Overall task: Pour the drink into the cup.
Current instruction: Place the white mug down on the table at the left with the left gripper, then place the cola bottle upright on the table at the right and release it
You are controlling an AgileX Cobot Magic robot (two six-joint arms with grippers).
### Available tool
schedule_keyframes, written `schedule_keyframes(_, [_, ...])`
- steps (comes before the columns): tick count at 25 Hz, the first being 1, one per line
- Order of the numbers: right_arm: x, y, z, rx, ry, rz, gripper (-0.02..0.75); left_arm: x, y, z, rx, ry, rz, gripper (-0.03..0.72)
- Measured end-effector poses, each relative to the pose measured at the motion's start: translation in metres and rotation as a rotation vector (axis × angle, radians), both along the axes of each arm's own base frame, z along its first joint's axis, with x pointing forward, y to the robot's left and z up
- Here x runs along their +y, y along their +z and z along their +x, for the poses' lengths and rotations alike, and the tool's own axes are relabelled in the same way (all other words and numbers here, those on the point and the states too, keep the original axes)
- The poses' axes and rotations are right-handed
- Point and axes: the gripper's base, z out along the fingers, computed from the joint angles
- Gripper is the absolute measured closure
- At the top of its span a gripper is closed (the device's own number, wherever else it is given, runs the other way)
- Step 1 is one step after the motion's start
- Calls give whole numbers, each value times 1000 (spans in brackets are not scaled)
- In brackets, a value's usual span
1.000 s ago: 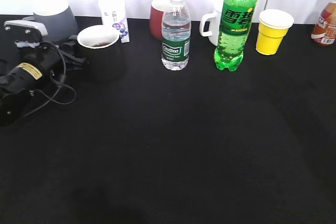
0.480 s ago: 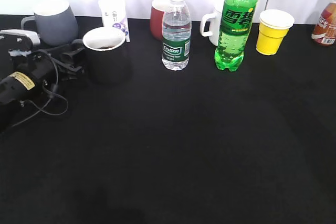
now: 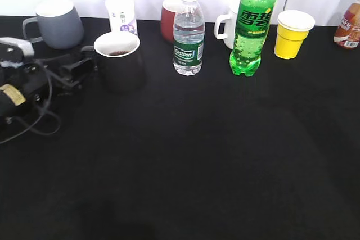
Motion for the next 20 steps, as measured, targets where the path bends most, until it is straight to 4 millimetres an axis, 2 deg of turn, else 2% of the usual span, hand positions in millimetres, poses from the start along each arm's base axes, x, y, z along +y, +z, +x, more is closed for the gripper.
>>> schedule_keyframes(2, [0,0,0,1,-1,-1,372,-1,2,-9,36,-41,38,211])
schedule_keyframes(7, [-1,-1,0,7,-6,-6,372,1,30,-35,9,-38,45,211])
schedule_keyframes(9, [-7,-7,4,40,-50,-12,372,2,54,-55,-36,-38,46,211])
schedule_keyframes(11, [-20,-28,17,48,-81,27,372,2,93,-80,-154,-46,47,212])
schedule_keyframes(13, [-34,-50,28,20,-146,43,372,3,142,-111,-335,-45,35,240])
schedule_keyframes(14, [-37,-62,33,-6,-162,35,372,5,168,-127,-415,-30,42,263])
schedule_keyframes(15, [-38,-73,39,-17,-164,38,372,8,187,-142,-446,7,79,275])
schedule_keyframes(18, [-41,-120,57,15,-196,52,372,26,232,-199,-518,201,128,281])
schedule_keyframes(20, [-49,-146,61,13,-282,57,372,37,240,-225,-491,318,114,282])
